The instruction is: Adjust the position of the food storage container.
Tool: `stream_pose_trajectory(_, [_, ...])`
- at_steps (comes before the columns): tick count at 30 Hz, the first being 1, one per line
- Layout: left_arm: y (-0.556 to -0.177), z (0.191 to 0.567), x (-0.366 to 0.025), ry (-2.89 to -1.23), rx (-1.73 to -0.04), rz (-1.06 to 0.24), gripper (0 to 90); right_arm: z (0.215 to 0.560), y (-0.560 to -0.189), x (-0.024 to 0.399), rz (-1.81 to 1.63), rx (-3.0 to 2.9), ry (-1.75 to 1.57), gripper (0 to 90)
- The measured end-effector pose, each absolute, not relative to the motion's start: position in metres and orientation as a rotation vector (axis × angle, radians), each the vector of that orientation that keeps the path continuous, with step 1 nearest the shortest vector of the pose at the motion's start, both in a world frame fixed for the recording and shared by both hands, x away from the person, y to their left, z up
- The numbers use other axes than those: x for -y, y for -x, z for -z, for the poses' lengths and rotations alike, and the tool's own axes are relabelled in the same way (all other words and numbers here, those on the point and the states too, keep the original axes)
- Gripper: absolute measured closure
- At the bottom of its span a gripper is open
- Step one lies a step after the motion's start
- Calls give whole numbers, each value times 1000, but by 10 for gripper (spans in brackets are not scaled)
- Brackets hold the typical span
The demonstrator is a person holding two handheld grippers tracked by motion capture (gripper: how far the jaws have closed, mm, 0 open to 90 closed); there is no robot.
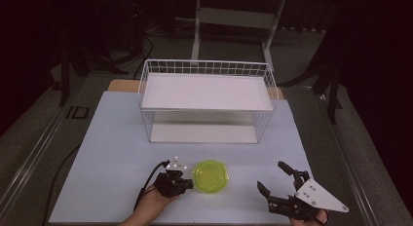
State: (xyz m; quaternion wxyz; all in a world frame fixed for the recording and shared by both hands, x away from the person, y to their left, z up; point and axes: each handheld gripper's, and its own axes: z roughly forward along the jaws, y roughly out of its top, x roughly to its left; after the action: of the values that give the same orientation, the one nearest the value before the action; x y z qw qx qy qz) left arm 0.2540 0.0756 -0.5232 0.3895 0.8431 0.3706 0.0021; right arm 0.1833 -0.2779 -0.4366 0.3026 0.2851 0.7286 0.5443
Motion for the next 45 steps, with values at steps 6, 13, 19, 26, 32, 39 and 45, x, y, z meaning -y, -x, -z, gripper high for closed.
stream_pose_trajectory(6, [-262,524,-62,-2123,-954,6,900,436,-183,279,-1446,-1931,-757,145])
stream_pose_trajectory(13, [-271,524,-49,-2120,-944,7,900,436,-182,280,-1447,-1934,-755,145])
stream_pose_trajectory(19, [-269,523,-44,-2121,-921,17,900,437,-183,280,-1453,-1933,-755,145])
stream_pose_trajectory(26, [-267,523,-50,-2120,-910,4,899,437,-183,280,-1446,-1940,-755,145])
stream_pose_trajectory(32, [-257,509,-76,-2055,-835,-43,835,437,-183,279,-1448,-1939,-748,145])
stream_pose_trajectory(39, [-247,489,-98,-1987,-746,-28,398,438,-183,275,-1443,-1951,-742,145])
stream_pose_trajectory(45, [-238,479,-104,-1913,-684,6,84,439,-183,274,-1434,-1965,-742,145])
